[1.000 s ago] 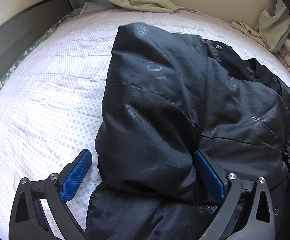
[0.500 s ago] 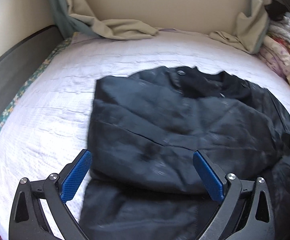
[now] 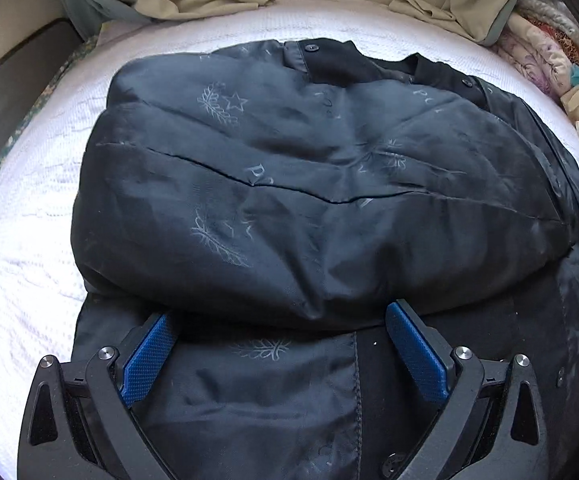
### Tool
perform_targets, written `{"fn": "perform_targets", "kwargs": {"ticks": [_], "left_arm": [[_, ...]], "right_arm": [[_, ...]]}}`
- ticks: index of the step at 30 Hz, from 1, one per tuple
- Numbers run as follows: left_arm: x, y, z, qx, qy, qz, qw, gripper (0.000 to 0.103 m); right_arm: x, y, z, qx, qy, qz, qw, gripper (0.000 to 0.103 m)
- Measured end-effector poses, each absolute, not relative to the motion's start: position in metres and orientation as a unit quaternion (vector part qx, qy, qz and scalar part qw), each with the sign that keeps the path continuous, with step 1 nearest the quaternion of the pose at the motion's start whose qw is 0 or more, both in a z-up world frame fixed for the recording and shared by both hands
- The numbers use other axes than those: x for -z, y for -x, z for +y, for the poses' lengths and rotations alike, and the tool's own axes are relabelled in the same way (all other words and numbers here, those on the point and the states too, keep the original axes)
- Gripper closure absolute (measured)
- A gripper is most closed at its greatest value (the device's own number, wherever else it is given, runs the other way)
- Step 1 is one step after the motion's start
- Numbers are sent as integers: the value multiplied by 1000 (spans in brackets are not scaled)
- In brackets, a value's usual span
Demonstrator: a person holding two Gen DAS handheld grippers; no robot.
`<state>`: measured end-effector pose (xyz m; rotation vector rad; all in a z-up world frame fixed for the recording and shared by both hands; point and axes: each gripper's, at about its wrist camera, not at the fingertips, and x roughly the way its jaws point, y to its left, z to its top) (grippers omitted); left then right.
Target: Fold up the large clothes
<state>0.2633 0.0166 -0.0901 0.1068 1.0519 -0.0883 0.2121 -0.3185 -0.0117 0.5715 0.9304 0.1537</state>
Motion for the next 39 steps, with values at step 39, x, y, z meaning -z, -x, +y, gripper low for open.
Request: {"fn": "perform_targets", "kwargs": {"ticks": [39], "left_arm": [[40, -237, 34, 45, -16, 445, 894, 1]], "right_arm": [[89, -19, -611, 237, -604, 226, 726, 44]]}}
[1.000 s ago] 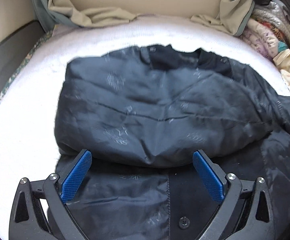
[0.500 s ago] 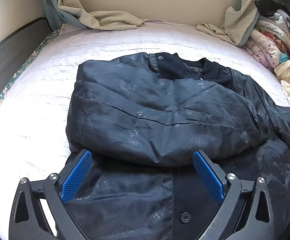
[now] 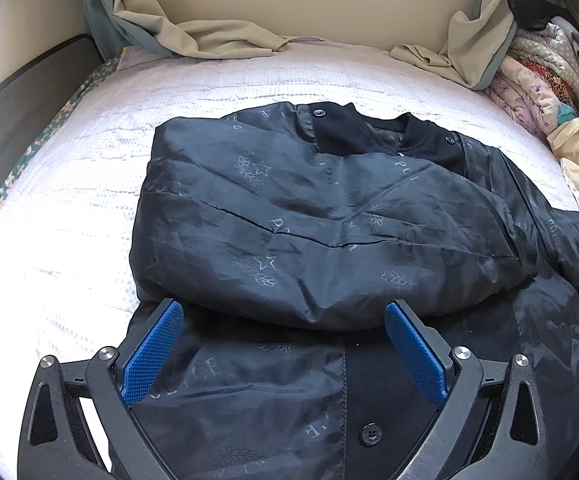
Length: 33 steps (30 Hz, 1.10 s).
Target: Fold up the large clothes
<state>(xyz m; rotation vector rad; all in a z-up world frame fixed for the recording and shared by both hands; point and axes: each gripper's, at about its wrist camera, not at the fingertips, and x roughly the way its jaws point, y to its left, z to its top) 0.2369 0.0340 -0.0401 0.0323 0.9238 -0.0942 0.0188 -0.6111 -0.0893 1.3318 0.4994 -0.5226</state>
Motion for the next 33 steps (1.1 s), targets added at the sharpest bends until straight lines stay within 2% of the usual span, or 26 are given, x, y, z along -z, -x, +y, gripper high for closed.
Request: {"fn": "perform_targets", "kwargs": {"ticks": [2, 4, 7, 13, 19, 26, 33], "left_arm": [[40, -238, 36, 45, -13, 445, 894, 1], [38, -238, 37, 44, -10, 445, 894, 1], [36, -239, 39, 44, -5, 442, 896, 1], [27, -238, 44, 43, 10, 433, 900, 1], [15, -234, 51, 43, 21, 421, 906, 1], [0, -232, 62, 56, 54, 408, 910, 1], [-5, -234, 73, 65, 85, 406, 908, 1]], "right_arm": [[86, -22, -611, 244, -590, 233, 733, 56], [83, -25, -611, 245, -578, 239, 740, 76], [66, -30, -608, 248, -542, 240, 766, 88], [-13, -45, -560, 261, -361, 226, 866, 92], [-82, -75, -448, 233, -119, 198, 945, 92], [-96, -106, -319, 142, 67, 194, 968, 93], [-59, -152, -208, 28, 168, 261, 950, 95]]}}
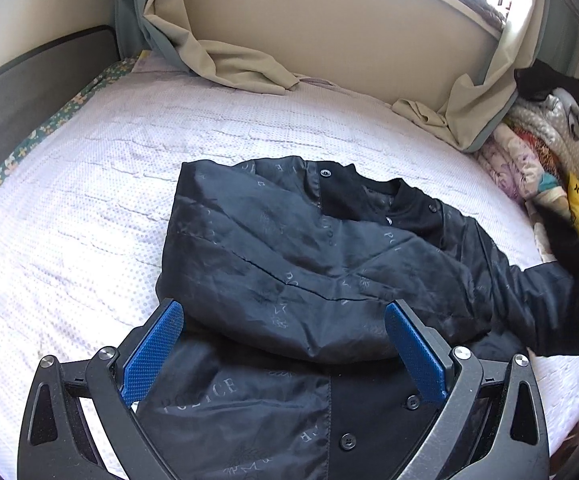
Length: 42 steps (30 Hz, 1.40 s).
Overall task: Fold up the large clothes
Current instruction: 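Grasp the knit cuff with the left tool and lay it on the jacket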
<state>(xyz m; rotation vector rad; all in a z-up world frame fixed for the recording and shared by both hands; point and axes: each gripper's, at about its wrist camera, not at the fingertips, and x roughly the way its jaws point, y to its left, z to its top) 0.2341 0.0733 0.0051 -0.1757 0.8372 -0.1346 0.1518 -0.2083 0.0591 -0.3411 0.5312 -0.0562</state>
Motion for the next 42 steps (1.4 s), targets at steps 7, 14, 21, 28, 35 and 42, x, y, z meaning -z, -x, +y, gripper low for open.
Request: {"fn": "perform_targets", "kwargs": {"ticks": [7, 14, 21, 28, 35, 42], "left_arm": [[-3, -239, 80, 78, 101, 414, 901, 1], [15, -248, 74, 91, 101, 445, 885, 1], [28, -255, 71, 103, 113, 463, 873, 1], [57, -269, 57, 162, 146, 505, 835, 25], [72, -277, 42, 202, 163, 509, 821, 26], [79, -277, 33, 233, 164, 511, 811, 64]], "right_arm": [[3, -181, -130, -53, 249, 322, 912, 96], [41, -195, -123, -122, 201, 420, 876, 68], [2, -180, -155, -228, 46, 444, 865, 31], [-35, -201, -232, -147, -69, 404, 900, 30], [-31, -211, -273, -105, -120, 399, 903, 30], [-27, -215, -291, -94, -146, 406, 897, 30]]}}
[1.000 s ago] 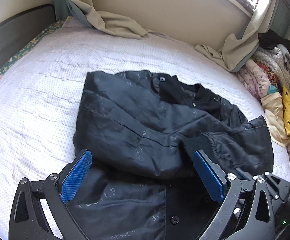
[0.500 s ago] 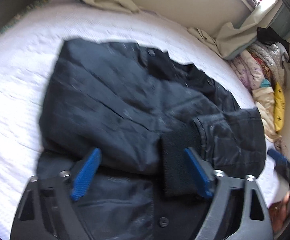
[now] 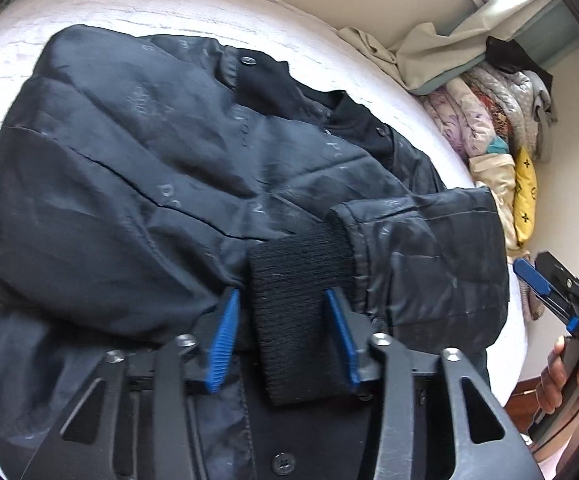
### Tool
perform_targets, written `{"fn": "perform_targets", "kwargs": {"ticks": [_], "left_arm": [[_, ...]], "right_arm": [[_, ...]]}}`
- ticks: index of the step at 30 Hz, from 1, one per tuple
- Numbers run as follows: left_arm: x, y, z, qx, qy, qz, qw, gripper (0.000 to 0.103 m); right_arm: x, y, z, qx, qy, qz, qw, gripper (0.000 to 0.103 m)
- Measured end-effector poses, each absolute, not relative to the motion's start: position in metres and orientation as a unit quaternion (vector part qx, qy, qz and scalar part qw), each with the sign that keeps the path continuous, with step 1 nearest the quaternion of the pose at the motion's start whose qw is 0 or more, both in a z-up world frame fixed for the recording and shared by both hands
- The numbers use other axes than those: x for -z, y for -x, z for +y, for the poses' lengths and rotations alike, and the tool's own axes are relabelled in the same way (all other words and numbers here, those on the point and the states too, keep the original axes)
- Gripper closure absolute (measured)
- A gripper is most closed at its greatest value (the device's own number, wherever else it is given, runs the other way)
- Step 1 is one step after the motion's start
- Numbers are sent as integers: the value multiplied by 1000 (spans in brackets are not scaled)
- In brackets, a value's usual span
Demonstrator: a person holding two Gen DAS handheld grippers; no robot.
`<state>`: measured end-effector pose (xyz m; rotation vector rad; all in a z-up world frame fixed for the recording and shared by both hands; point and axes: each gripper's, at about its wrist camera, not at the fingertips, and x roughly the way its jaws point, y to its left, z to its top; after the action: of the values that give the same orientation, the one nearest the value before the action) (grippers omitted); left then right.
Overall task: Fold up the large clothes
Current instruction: 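Grasp the knit cuff with the left tool and lay it on the jacket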
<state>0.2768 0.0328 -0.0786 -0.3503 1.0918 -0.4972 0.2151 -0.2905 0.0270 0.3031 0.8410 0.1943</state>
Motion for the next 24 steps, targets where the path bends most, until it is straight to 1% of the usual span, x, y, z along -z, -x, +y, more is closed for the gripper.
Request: {"fn": "perform_targets", "kwargs": {"ticks": [2, 5, 7, 13, 15, 19, 24], "left_arm": [[81, -277, 30, 245, 172, 513, 805, 71], [83, -277, 29, 257, 186, 515, 796, 84], [80, -276, 31, 266, 201, 515, 790, 88], [43, -258, 45, 269, 189, 497, 803, 88], [33, -247, 56, 247, 166, 491, 819, 88], [23, -240, 72, 211, 139, 492, 833, 88], [24, -242, 96, 185, 152, 509, 827, 88]], "right_arm": [[-29, -214, -296, -87, -155, 402, 898, 30], [-30, -216, -303, -79, -166, 397, 899, 30], [-30, -216, -309, -72, -174, 395, 899, 30], [-33, -215, -330, -46, -193, 386, 901, 30], [-34, -216, -337, -35, -198, 382, 902, 30], [-35, -217, -346, -20, -202, 379, 903, 30], [-28, -223, -347, -18, -201, 393, 897, 30]]}}
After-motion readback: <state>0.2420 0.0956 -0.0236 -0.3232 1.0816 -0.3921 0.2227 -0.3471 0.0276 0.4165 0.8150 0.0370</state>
